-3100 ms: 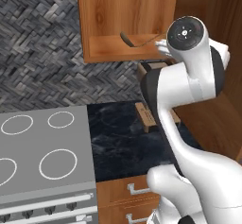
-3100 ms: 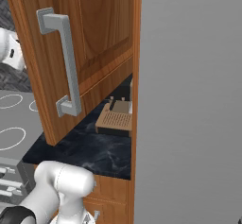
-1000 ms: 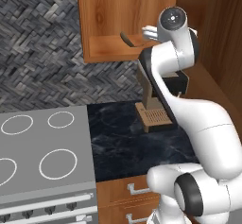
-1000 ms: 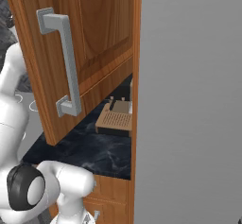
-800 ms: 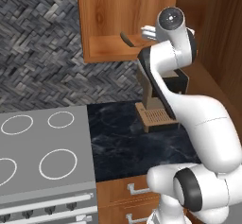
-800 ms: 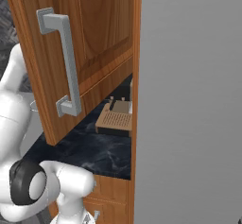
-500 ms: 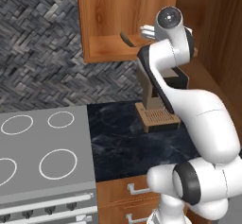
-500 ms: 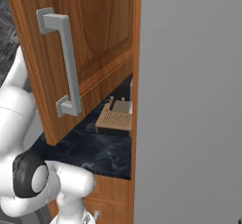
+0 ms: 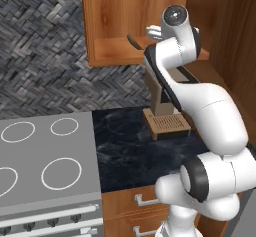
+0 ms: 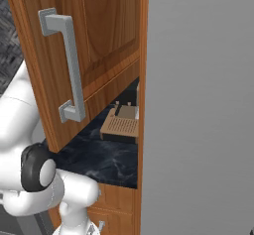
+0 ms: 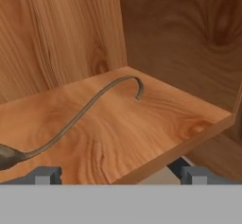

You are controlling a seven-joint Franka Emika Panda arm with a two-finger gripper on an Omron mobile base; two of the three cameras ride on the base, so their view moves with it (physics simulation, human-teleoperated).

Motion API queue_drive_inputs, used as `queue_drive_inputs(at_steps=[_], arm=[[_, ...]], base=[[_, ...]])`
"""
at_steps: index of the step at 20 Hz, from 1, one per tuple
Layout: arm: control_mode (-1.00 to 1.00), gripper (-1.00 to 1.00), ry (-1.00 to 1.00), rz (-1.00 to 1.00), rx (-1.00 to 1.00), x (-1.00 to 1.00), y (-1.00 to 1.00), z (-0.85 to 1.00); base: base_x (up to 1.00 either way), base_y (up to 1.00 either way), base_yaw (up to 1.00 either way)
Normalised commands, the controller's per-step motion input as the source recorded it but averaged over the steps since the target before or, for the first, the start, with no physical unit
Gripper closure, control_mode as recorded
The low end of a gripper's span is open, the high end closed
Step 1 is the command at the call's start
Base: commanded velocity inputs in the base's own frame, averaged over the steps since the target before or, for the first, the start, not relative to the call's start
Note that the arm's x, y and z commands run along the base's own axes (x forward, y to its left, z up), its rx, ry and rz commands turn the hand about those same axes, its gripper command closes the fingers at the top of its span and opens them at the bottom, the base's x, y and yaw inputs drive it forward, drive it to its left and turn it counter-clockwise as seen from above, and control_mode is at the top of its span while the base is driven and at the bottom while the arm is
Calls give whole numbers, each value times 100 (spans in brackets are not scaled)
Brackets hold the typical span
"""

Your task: Open the cabinet and move the ladle to the pot. Then close the cabinet.

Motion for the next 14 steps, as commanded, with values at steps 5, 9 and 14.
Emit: queue_drive_inputs(at_steps=[5, 9, 14], arm=[[-100, -100, 0, 0, 0, 33, -6, -12], [-100, -100, 0, 0, 0, 28, -8, -12], [-100, -100, 0, 0, 0, 31, -6, -7]], base=[[0, 0, 0], [0, 0, 0], [0, 0, 0]])
